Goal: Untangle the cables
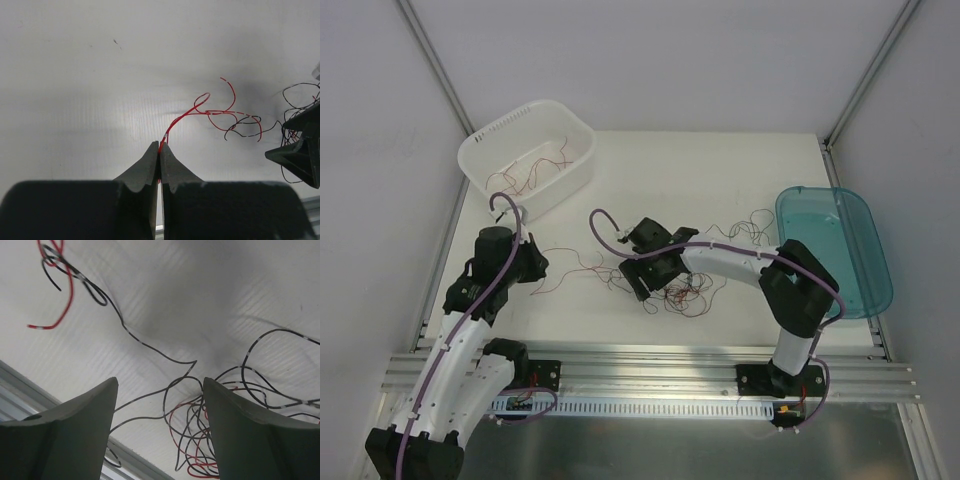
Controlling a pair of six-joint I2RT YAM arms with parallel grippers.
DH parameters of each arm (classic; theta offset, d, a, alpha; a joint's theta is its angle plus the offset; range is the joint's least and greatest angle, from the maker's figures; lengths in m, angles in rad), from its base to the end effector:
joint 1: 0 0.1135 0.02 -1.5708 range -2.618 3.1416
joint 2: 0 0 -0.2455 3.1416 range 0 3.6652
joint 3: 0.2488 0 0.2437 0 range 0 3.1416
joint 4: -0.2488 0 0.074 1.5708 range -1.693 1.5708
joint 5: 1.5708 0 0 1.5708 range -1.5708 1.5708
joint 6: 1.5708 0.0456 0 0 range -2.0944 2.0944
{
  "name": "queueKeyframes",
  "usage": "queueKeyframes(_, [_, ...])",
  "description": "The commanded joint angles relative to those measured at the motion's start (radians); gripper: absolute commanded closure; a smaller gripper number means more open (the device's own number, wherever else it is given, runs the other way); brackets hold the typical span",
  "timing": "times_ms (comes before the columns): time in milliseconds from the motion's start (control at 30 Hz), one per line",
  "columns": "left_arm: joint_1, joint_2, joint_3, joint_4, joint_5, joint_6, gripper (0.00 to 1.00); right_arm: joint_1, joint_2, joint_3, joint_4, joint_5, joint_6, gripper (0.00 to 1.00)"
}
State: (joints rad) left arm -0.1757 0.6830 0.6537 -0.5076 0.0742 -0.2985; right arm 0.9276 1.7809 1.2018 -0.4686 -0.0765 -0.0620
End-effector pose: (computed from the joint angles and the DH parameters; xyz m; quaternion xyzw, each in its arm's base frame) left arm 0.1669 -0.0331 0.2604 -0.0350 0.8682 -0.1474 0.4725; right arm 0.2140 0.2913 0.1711 -0.4671 0.8448 0.1419 0.2191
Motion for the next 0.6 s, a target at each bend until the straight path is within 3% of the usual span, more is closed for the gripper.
queueKeyframes(0, [0.004, -0.016, -0.006, 0.017, -0.053, 0.004, 1.0, 0.013, 0.026, 0.027, -0.047, 0.067, -0.024, 0.28])
queueKeyframes(567, [0.005, -0.03, -0.006, 0.012, -0.068, -0.002, 1.0, -0.009, 0.038, 0.005, 0.008, 0.124, 0.057, 0.39])
